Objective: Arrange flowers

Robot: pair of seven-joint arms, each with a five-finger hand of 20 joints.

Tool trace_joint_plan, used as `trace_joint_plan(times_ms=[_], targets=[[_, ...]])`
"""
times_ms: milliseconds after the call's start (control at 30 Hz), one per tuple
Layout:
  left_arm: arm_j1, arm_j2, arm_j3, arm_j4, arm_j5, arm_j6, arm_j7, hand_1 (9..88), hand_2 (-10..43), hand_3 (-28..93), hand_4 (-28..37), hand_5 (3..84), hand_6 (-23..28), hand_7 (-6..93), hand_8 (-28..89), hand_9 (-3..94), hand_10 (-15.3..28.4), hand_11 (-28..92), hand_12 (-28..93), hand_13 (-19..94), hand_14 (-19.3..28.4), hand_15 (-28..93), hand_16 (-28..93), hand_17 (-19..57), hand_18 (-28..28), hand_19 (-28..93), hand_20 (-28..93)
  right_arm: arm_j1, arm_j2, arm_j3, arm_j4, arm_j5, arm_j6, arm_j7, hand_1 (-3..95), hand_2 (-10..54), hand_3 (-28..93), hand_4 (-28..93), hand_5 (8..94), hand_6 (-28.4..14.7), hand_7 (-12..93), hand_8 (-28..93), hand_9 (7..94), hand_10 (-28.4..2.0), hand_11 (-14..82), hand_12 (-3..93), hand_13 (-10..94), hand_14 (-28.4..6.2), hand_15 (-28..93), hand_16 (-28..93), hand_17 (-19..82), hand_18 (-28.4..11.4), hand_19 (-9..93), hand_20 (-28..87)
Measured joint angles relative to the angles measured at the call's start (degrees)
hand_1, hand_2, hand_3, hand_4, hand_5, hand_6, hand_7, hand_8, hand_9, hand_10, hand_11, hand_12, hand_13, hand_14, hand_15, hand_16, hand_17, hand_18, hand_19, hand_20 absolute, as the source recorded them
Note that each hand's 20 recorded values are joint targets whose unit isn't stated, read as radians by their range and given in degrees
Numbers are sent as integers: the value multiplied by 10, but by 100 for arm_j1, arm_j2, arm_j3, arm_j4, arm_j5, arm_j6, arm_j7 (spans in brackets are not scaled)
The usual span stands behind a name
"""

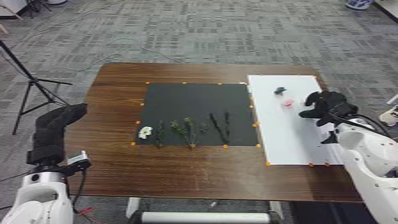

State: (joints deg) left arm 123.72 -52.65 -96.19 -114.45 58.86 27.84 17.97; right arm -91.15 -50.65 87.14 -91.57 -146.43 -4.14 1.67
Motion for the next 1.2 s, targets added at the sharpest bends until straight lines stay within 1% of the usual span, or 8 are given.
trace_joint_plan(times_ms=[167,267,333,533,733,867,1000,1200], targets=[[14,-16,-4,-31,3,-19,-2,308,80,688,-258,549,26,207,-92,528,134,228,102,413,155,208,-43,64,86,54,150,1,-97,-10,145,-115,-119,-25,311,-95,716,-204,569,10,264,-111,620,-145,214,234,691,-121,558,311,342,-234,785,544],[32,-25,-12,-55,3,-22,-2,307,80,688,-258,549,26,206,-92,528,134,227,102,413,156,208,-43,64,86,54,150,-13,-137,-32,200,-147,-124,-40,373,-95,717,-216,595,16,281,-116,668,-136,249,237,710,-112,573,314,359,-230,796,546],[45,-32,-16,-66,3,-22,-2,307,80,688,-257,548,26,205,-91,527,135,228,102,413,155,208,-44,64,86,53,150,-23,-140,-71,211,-148,-90,-39,443,-95,679,-232,619,15,301,-7,703,-132,281,242,729,-102,591,321,376,-226,811,549],[54,-38,-21,-70,5,-26,-10,307,79,688,-257,548,26,205,-91,527,135,227,103,412,156,208,-44,64,86,53,150,2,-65,-370,238,-39,468,30,563,-95,627,-230,698,15,309,49,839,-82,127,427,794,-73,617,352,428,-221,859,559],[105,-38,-94,-69,26,-27,-20,305,78,690,-255,548,26,206,-91,528,135,227,102,412,156,207,-43,64,86,54,150,9,67,-656,181,374,1138,81,580,-95,635,-226,756,12,276,58,889,-72,106,430,822,-65,622,368,454,-223,882,558],[171,-32,-186,-60,44,-27,-28,301,67,692,-250,548,25,207,-91,527,134,227,103,412,155,206,-43,64,86,54,149,-1,275,-757,-280,895,1253,234,579,-95,638,-227,767,13,269,56,897,-72,102,423,829,-61,624,372,462,-219,892,556],[205,-8,-259,32,58,-26,-33,301,69,689,-255,547,25,207,-92,527,134,225,102,411,155,203,-44,64,87,53,148,159,497,-999,-943,1322,1270,419,578,-95,638,-225,772,16,268,54,903,-72,100,416,830,-58,624,375,463,-219,896,553],[207,91,-280,344,-56,53,-80,287,101,688,-274,550,25,208,-92,529,134,225,102,411,154,201,-43,65,86,52,149,1135,371,-1872,-1343,1732,1244,358,575,-95,637,-224,777,19,265,54,904,-73,96,409,830,-57,625,378,463,-217,901,547]])
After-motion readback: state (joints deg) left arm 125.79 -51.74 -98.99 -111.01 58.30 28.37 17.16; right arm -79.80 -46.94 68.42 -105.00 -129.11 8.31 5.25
